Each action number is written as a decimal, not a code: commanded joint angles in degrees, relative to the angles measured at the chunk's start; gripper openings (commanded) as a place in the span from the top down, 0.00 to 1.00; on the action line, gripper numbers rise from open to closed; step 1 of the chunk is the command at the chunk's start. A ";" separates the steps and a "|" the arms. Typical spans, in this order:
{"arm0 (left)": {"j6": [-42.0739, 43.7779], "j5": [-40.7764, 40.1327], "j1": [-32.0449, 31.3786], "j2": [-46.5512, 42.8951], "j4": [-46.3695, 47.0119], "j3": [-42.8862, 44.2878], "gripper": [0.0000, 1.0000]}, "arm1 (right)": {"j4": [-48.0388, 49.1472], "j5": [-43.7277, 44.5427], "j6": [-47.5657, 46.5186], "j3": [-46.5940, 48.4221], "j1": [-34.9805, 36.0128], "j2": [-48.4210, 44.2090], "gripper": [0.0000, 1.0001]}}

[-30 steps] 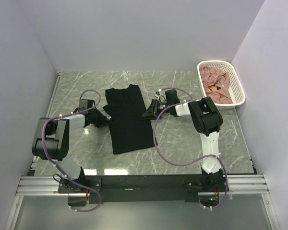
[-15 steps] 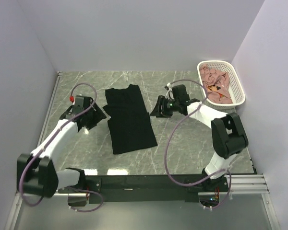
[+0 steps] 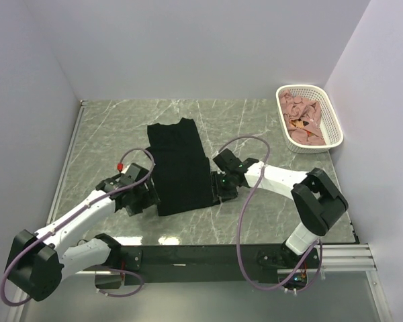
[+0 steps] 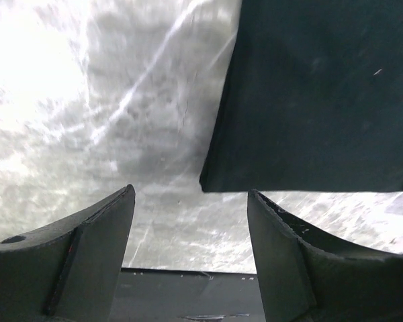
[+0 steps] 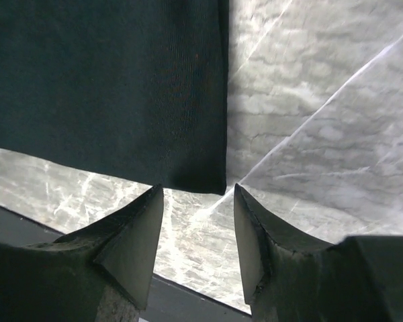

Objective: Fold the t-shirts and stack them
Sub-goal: Fold the tshirt

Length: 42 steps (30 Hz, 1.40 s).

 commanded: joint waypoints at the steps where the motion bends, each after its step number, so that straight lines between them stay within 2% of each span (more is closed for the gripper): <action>1: -3.88 0.81 -2.79 -0.58 0.73 -1.30 0.27 | -1.34 3.96 2.48 1.31 1.62 1.20 0.47; 8: -4.94 -0.24 -5.70 1.53 1.26 -1.48 0.29 | -4.24 11.59 4.50 2.36 5.58 4.63 0.51; 22: -6.35 0.02 -7.98 3.47 2.22 -2.62 0.30 | -6.53 16.70 5.29 3.86 7.60 11.05 0.61; 25: -6.70 0.46 -8.42 3.91 2.75 -2.97 0.31 | -6.44 16.79 5.21 3.68 7.78 11.84 0.70; 28: -7.14 0.81 -9.04 4.34 3.10 -3.15 0.31 | -5.92 16.53 5.38 2.80 8.04 12.63 0.85; 30: -7.31 0.81 -9.39 4.52 3.45 -3.15 0.31 | -5.92 16.52 5.38 2.45 8.31 13.07 0.99; 36: -8.10 0.63 -10.80 7.24 4.16 -2.10 0.32 | -5.74 16.61 5.38 1.92 8.66 12.37 1.00; 42: -9.33 -0.59 -12.64 10.41 3.90 -0.43 0.44 | -5.21 16.09 5.12 1.40 8.92 12.02 1.00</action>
